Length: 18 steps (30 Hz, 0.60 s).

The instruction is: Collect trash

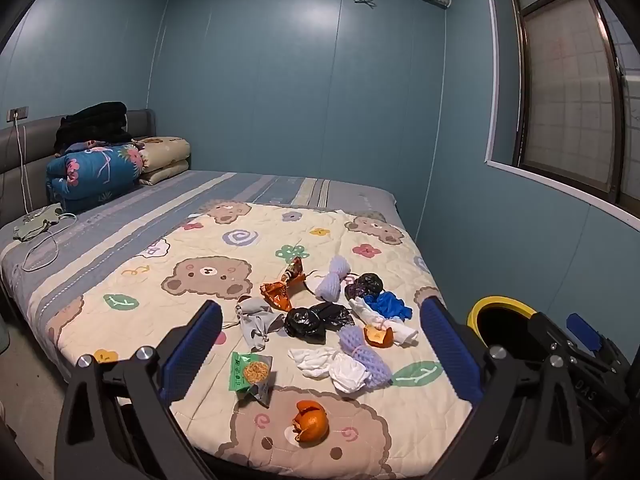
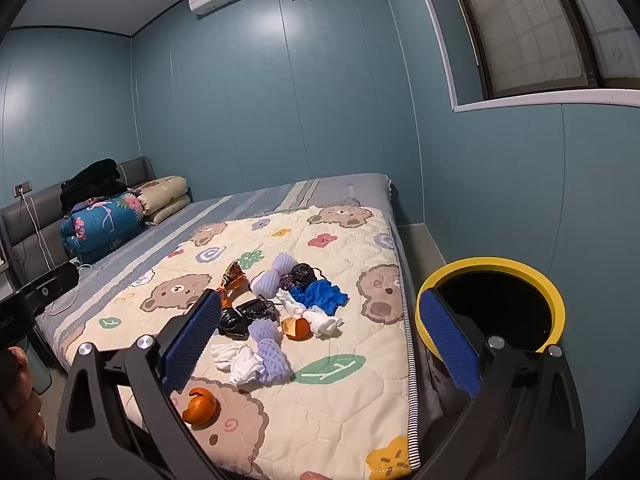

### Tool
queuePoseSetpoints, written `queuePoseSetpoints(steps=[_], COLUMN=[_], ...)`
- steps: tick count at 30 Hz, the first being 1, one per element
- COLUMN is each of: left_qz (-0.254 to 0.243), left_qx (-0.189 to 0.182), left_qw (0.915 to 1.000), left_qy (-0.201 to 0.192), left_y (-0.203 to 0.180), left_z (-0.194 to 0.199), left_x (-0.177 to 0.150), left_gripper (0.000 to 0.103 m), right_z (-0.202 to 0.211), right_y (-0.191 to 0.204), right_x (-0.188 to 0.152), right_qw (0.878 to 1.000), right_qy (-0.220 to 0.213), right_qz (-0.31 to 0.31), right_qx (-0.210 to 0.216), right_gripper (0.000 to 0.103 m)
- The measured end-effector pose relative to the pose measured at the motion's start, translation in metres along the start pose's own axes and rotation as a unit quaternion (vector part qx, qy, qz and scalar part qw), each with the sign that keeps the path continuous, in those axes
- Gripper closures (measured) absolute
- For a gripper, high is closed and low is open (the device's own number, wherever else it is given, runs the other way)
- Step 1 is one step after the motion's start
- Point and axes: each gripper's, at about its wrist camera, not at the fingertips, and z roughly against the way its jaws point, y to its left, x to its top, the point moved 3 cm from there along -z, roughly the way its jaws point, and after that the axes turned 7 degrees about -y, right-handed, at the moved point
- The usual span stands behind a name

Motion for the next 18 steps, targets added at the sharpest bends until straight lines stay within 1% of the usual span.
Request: queuePoseSetpoints(steps=[14, 18], left_qz=[-0.003, -0.002], left_qx=[-0.002, -0.002], left_qw=[1.0000, 1.0000], left_qy=[-0.001, -0.006], left_y=[-0.0008, -0.0006], left_z=[-0.0033, 0.0008], left_x=[0.0036, 0.0002], left_gripper=[0.007, 0.007], right_z=[-0.0007, -0.0003], right_y=[0.0006, 0.0001], right_x=[-0.0002, -0.0005], right_qw=[1.000, 1.000], right_qy=[0.001, 0.001], right_qz=[0.000, -0.001], right_qx=[-0.001, -0.001], right_gripper=[0.008, 0.008])
